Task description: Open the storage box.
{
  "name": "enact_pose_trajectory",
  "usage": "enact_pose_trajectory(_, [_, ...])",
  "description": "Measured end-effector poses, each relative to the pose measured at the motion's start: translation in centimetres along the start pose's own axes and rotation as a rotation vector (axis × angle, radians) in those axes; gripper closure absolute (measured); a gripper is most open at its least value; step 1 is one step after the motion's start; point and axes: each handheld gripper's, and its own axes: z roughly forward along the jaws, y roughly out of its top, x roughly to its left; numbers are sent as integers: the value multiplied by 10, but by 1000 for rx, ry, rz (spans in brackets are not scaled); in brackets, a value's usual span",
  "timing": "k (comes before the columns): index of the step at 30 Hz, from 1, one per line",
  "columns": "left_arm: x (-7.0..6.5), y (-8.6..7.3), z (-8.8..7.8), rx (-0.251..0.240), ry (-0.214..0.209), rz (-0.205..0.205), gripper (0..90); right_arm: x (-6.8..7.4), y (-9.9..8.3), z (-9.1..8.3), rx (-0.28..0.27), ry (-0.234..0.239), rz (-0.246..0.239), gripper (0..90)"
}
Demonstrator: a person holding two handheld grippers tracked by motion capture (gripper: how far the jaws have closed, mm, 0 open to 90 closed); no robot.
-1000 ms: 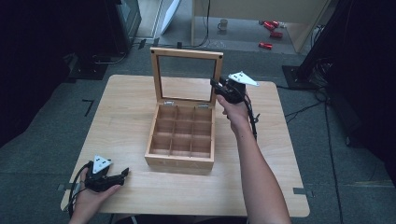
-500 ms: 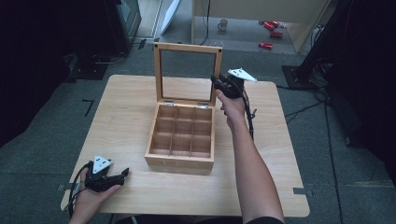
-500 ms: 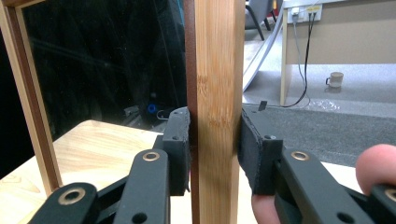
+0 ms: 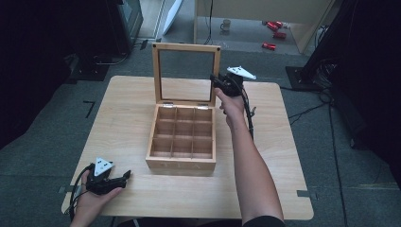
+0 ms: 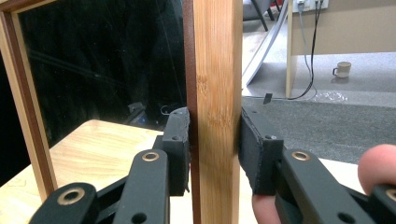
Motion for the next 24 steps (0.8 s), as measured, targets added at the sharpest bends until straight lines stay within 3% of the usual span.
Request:
enact_pose_trajectory(20, [1,0,0,-6,-7,-9,203,3,-3,0,38,-17,16,615])
enact_pose_trajectory(24, [1,0,0,-9,-10,-14,203,2,-8,-3,66,-29,17,564])
